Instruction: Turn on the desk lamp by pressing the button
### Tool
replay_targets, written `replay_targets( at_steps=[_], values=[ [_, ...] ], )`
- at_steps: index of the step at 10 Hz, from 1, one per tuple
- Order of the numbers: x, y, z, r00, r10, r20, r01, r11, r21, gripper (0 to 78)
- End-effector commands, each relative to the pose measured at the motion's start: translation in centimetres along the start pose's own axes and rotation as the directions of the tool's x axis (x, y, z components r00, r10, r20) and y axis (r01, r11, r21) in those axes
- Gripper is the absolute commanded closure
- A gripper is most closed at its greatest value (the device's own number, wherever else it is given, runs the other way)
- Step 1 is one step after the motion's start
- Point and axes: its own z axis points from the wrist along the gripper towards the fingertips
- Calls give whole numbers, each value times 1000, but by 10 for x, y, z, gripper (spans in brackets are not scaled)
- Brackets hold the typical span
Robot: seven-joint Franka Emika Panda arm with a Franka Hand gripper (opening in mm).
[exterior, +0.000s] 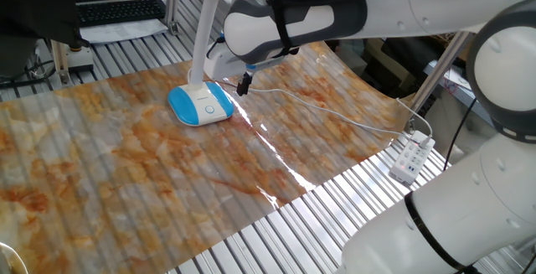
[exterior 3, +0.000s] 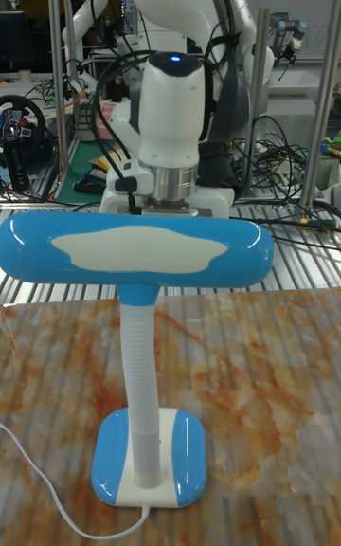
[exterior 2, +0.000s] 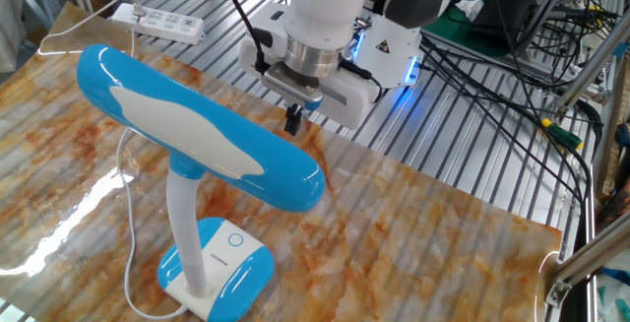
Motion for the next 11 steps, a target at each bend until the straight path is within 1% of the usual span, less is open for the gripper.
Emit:
replay_targets(
  at_steps=[1, 3, 4, 5, 6, 8, 9, 11],
  values=[
    [-1, 0, -2, 999, 26, 26, -25, 1000, -5, 776],
    [-1, 0, -2, 999, 53, 4, -53, 999, 0, 776],
    [-1, 0, -2, 999, 53, 4, -53, 999, 2, 776],
    [-1, 0, -2, 998, 60, 12, -60, 998, 2, 776],
    [-1, 0, 1, 997, 67, 30, -68, 998, 1, 776],
    [-4, 4, 15, 994, 87, 62, -87, 996, -1, 776],
    [-8, 5, 19, 994, 94, 62, -94, 996, -2, 776],
    [-17, 5, 21, 993, 98, 61, -98, 995, -2, 776]
  ],
)
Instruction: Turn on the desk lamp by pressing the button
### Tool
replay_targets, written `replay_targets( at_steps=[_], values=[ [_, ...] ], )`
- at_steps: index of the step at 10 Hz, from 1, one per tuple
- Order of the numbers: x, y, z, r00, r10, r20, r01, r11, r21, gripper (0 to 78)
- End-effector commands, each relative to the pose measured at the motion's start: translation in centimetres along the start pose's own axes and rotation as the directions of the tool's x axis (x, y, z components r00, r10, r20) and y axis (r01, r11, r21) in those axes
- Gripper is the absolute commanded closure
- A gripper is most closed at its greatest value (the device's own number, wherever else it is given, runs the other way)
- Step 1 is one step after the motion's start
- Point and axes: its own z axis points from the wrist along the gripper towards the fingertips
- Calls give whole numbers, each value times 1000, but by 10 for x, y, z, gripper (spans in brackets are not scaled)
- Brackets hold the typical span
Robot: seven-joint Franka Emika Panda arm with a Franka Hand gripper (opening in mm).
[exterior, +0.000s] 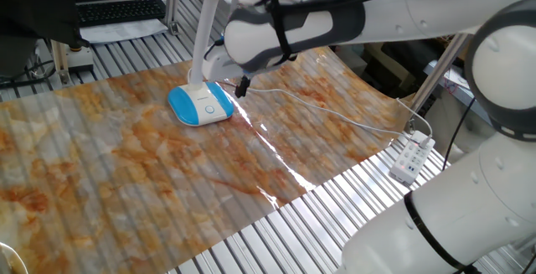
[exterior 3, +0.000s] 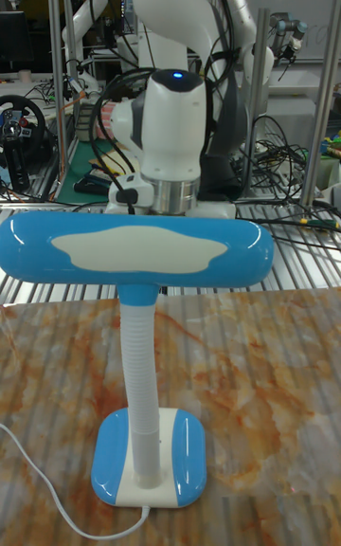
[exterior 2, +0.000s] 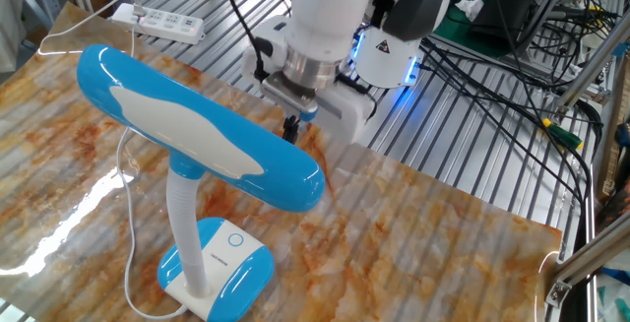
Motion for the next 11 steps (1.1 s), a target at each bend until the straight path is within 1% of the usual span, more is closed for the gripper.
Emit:
replay_targets(
  at_steps=[1, 3, 4, 5, 6, 7, 9, 11],
  values=[
    [-12, 2, 5, 1000, 18, 14, -18, 1000, 1, 776],
    [-17, 3, 12, 1000, 19, 17, -19, 1000, 1, 776],
    [-21, 4, 19, 1000, 18, 21, -18, 1000, -1, 776],
    [-22, 4, 20, 1000, 17, 22, -17, 1000, -2, 776],
    [-27, 5, 31, 999, 18, 28, -17, 1000, -2, 776],
    [-30, 5, 36, 999, 19, 27, -19, 1000, -2, 776],
    [-35, 5, 42, 1000, 15, 25, -15, 1000, -2, 776],
    [-36, 5, 44, 1000, 17, 25, -17, 1000, -2, 776]
  ],
)
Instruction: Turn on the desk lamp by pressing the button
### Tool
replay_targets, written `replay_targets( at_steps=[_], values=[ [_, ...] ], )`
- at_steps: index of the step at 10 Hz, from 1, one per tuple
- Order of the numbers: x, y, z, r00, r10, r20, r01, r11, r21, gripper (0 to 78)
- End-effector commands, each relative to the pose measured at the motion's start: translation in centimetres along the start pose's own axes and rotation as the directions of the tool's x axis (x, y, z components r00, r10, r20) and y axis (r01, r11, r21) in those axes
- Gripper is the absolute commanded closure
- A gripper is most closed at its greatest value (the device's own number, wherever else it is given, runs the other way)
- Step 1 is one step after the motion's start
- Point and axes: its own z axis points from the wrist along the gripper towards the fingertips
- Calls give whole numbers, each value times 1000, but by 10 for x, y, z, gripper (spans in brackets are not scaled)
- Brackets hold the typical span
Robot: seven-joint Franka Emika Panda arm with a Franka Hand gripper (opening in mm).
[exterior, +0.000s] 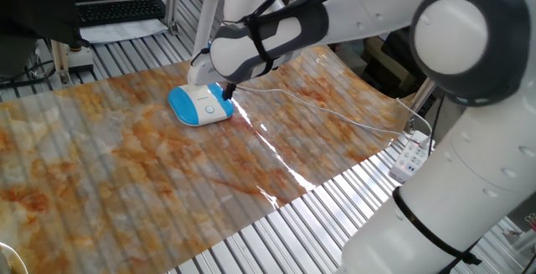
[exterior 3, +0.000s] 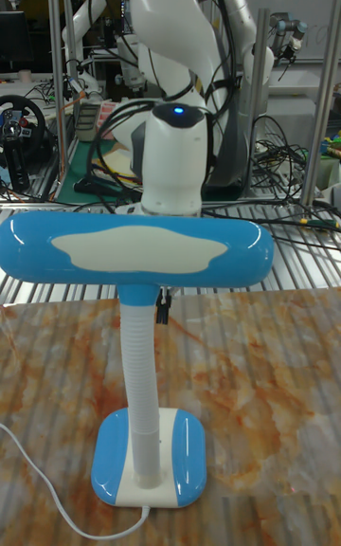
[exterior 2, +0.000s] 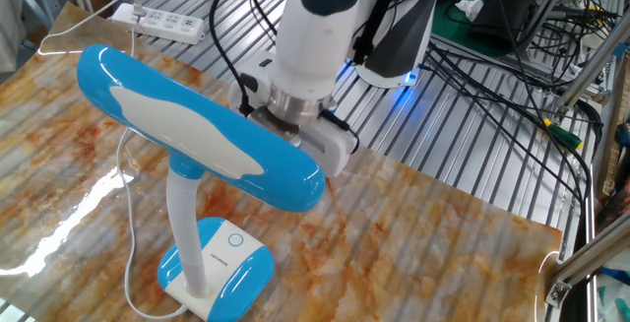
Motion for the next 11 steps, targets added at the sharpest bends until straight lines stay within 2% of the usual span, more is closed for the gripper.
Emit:
replay_targets(
  at_steps=[1, 4, 8, 11],
  values=[
    [-8, 0, 13, 1000, 5, 7, -5, 1000, -1, 776],
    [-14, 0, 20, 1000, 6, 9, -6, 1000, -2, 776],
    [-27, -1, 20, 1000, -1, 8, 1, 1000, -2, 776],
    [-31, -2, 24, 1000, -2, 9, 2, 1000, -4, 776]
  ],
)
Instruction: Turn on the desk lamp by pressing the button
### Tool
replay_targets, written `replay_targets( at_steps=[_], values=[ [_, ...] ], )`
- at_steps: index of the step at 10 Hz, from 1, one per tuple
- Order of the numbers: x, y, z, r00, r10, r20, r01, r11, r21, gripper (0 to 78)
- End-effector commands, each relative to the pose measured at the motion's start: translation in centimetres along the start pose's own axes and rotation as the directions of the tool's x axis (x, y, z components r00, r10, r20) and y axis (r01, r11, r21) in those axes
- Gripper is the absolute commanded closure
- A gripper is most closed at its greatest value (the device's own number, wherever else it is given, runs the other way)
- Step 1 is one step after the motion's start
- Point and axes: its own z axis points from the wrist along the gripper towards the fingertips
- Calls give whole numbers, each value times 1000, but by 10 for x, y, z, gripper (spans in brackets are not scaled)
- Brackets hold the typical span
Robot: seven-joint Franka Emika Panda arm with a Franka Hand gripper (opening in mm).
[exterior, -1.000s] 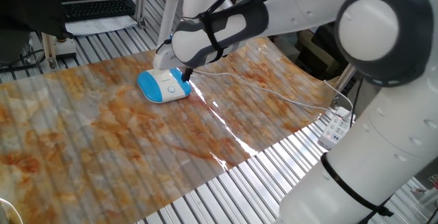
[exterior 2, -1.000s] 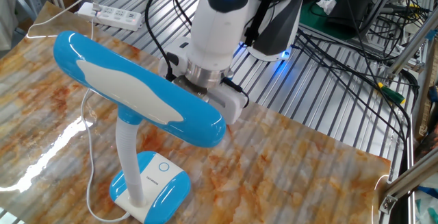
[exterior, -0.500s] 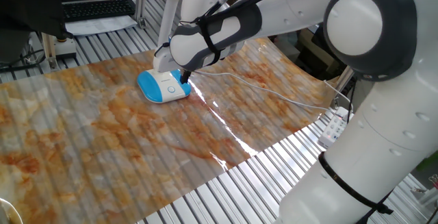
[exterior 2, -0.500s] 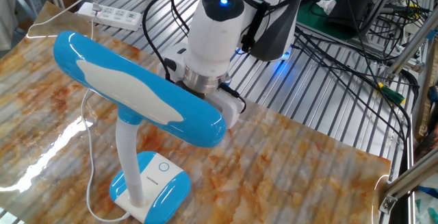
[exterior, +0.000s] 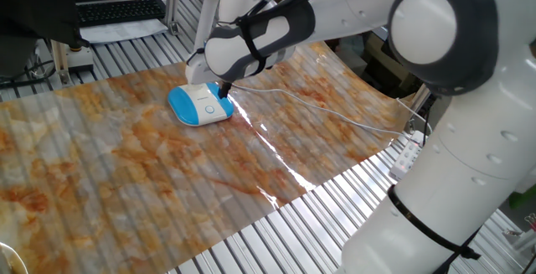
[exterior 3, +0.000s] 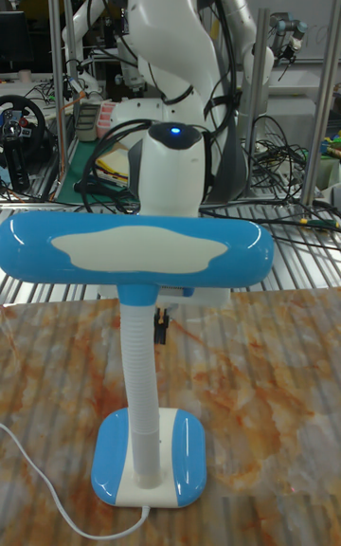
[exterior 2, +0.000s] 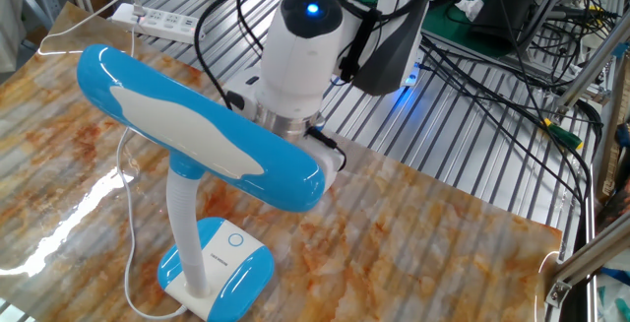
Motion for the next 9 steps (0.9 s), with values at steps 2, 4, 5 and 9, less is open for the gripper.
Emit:
replay_targets(
  at_steps=[2, 4, 5, 9],
  values=[
    [-5, -1, 1, 1000, 17, -13, -17, 1000, 3, 776],
    [-5, -1, 1, 999, 24, -47, -24, 1000, 7, 776],
    [-5, -1, 1, 998, 32, -52, -31, 999, 11, 776],
    [-6, -1, 2, 998, 30, -58, -29, 999, 14, 776]
  ],
)
